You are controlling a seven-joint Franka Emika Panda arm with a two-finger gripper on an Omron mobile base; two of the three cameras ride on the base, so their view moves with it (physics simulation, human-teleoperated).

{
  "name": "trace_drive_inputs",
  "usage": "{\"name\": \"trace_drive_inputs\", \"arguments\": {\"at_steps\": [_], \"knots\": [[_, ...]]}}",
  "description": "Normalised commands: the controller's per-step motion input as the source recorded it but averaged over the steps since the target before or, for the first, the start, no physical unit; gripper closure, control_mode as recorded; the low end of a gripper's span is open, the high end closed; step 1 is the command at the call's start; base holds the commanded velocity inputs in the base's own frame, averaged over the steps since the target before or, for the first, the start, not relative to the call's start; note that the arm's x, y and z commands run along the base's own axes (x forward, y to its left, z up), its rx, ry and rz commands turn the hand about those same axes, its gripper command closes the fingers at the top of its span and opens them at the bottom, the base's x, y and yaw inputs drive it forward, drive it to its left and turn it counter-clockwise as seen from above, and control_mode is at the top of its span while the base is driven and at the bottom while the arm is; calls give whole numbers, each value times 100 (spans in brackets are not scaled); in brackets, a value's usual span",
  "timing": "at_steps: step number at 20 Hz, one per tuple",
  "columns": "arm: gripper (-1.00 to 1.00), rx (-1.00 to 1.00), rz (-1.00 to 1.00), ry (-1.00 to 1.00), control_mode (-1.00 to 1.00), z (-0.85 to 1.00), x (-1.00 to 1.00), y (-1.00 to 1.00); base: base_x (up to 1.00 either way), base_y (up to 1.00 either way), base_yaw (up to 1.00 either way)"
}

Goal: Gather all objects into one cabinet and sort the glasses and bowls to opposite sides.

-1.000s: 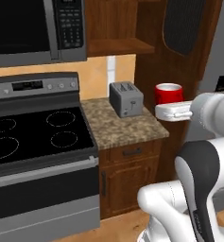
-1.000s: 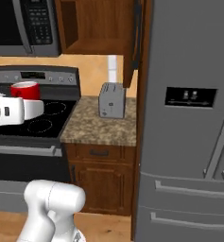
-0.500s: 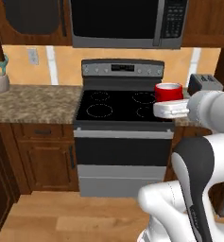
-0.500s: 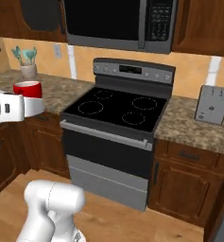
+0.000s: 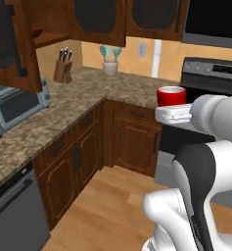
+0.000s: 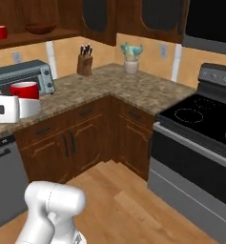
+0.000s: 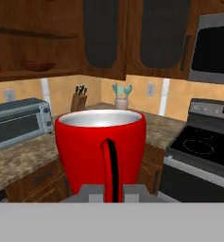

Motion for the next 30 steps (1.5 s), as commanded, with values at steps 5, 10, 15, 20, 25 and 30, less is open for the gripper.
{"name": "trace_drive_inputs", "arguments": {"at_steps": [5, 10, 15, 20, 25, 30], "knots": [[100, 0, 0, 0, 100, 0, 0, 0, 31, -48, 64], [100, 0, 0, 0, 100, 0, 0, 0, 33, -29, 71], [100, 0, 0, 0, 100, 0, 0, 0, 36, -69, 60], [100, 0, 0, 0, 100, 0, 0, 0, 24, -98, 46], [100, 0, 0, 0, 100, 0, 0, 0, 11, 0, 12], [100, 0, 0, 0, 100, 0, 0, 0, 69, 1, 5]]}}
